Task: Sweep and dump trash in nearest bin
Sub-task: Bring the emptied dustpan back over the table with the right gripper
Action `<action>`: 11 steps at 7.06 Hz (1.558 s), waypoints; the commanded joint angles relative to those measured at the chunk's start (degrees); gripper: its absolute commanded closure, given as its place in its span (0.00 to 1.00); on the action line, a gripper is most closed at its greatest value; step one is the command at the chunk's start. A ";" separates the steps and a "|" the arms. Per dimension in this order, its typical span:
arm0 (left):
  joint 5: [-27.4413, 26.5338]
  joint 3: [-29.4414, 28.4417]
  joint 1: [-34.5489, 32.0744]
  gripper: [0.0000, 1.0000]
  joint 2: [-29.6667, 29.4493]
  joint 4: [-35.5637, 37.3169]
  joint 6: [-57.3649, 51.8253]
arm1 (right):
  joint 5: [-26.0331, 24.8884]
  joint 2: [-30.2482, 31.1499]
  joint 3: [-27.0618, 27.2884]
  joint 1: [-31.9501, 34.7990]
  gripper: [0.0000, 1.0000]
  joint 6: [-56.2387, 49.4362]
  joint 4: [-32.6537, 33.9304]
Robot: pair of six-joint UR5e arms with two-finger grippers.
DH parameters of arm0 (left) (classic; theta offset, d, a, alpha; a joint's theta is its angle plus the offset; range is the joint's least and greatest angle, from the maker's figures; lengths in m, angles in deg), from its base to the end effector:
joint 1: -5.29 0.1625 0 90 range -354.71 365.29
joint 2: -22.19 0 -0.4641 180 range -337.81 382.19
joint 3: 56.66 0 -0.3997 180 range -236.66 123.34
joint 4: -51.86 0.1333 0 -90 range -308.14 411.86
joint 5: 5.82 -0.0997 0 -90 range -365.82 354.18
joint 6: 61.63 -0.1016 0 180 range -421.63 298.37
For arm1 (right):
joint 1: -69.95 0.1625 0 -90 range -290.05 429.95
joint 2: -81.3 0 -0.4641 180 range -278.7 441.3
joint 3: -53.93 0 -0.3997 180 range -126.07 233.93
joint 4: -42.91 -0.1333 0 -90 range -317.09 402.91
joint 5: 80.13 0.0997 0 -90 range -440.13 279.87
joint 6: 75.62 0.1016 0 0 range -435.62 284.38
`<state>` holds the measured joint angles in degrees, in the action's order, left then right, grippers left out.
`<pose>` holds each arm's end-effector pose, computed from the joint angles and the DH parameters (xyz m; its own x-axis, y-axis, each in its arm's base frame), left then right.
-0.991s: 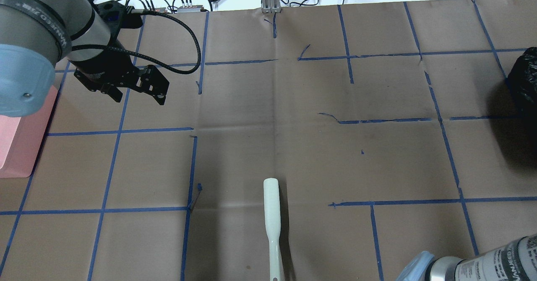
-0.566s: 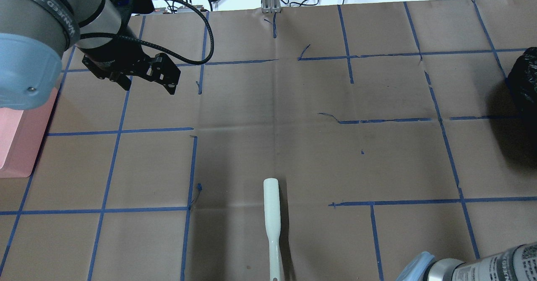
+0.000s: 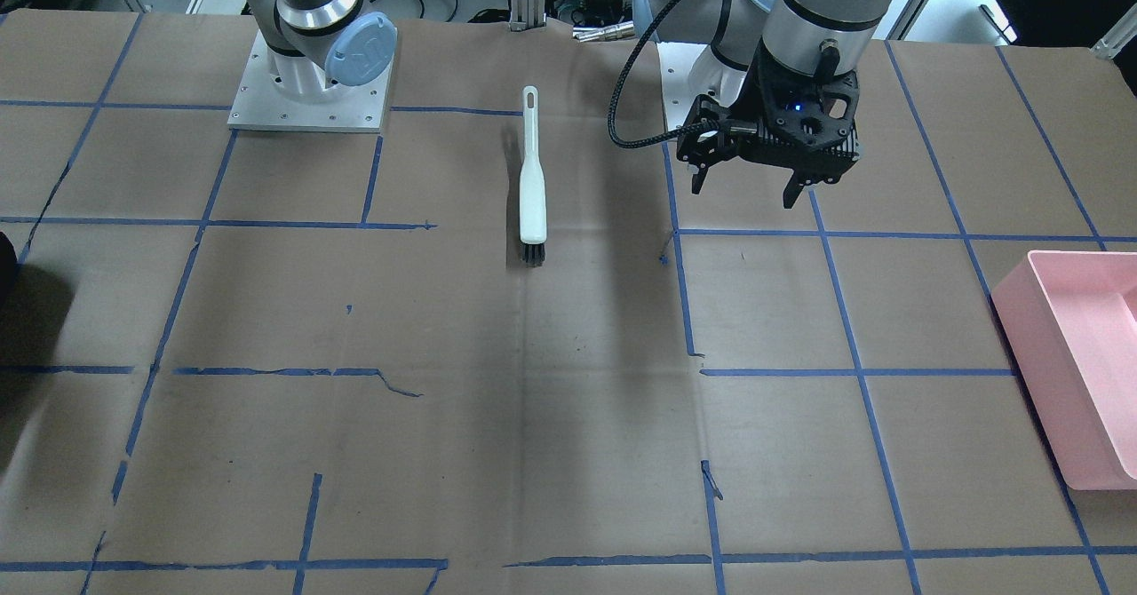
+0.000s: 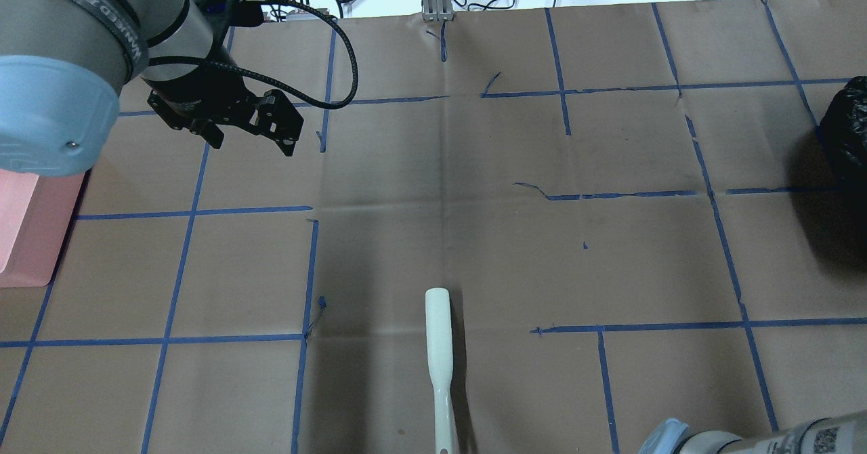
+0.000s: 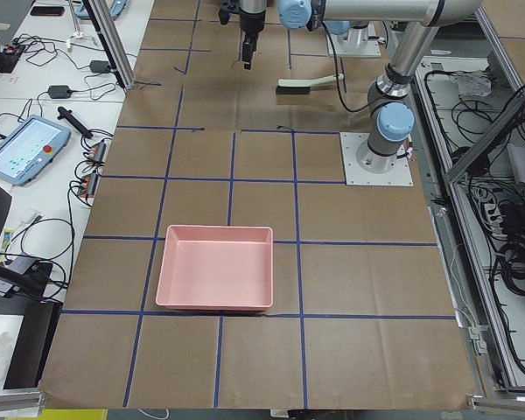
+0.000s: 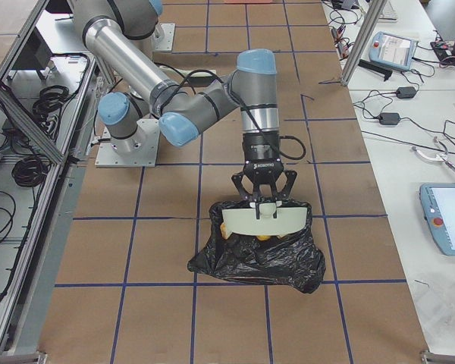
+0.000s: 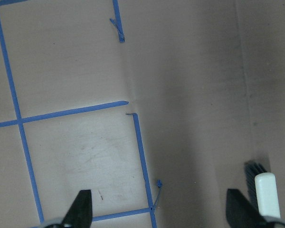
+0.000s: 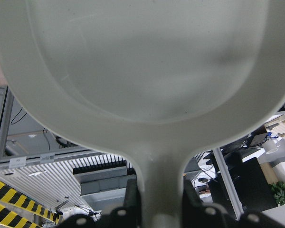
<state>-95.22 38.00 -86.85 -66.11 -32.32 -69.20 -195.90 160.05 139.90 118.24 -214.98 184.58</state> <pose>-0.1526 -0.4847 0.5093 -0.9856 0.1690 0.0038 0.1686 0.9844 -0.0508 -0.3475 -0.5239 0.5720 0.0471 -0.9742 0.2206 -0.6663 0.1339 0.7335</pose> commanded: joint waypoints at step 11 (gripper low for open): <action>-0.25 0.79 0.02 0.01 1.89 -1.50 1.05 | 10.73 6.33 11.50 41.41 1.00 94.34 -19.31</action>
<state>-95.47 38.69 -86.89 -65.01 -33.09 -68.55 -185.32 166.96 151.41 155.26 -132.25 167.15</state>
